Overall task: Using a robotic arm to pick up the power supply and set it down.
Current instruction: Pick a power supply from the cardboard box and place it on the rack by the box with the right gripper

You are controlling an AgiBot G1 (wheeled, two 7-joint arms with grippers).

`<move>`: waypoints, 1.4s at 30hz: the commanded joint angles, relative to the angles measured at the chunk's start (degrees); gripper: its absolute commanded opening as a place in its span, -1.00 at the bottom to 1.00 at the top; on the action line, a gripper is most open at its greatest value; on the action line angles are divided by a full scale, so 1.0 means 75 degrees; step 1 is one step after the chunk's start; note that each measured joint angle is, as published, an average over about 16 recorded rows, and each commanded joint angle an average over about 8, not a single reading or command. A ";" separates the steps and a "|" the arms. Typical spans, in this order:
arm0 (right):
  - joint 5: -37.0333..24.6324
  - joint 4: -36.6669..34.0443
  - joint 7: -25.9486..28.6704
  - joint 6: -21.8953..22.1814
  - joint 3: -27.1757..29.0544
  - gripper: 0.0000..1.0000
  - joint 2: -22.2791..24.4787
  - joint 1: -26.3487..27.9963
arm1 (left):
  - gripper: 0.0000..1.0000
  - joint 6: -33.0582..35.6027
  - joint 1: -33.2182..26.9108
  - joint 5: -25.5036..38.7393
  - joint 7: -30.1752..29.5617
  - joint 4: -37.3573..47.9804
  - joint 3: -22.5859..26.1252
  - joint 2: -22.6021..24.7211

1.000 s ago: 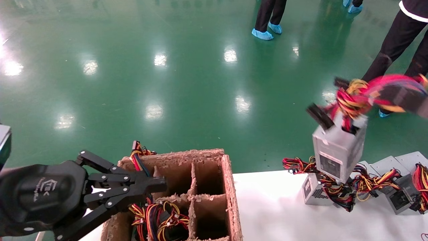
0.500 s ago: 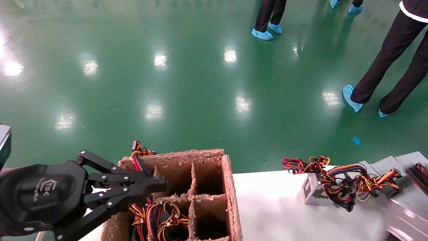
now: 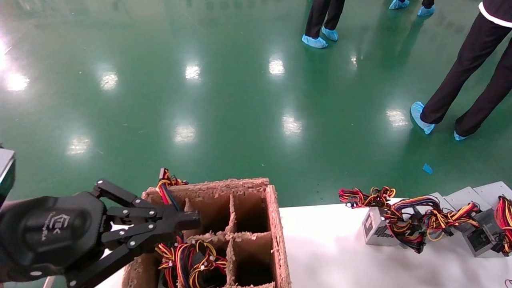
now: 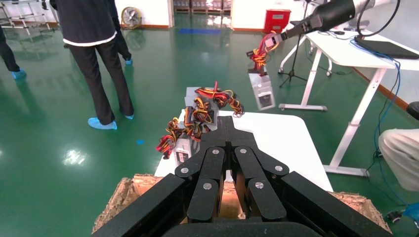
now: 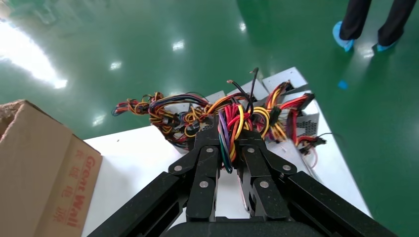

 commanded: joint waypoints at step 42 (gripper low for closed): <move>-0.0781 -0.0318 -0.0345 0.1723 -0.3502 -1.00 0.0198 0.2517 | -1.00 -0.0001 -0.0001 -0.0002 0.0002 0.0000 0.0003 -0.0001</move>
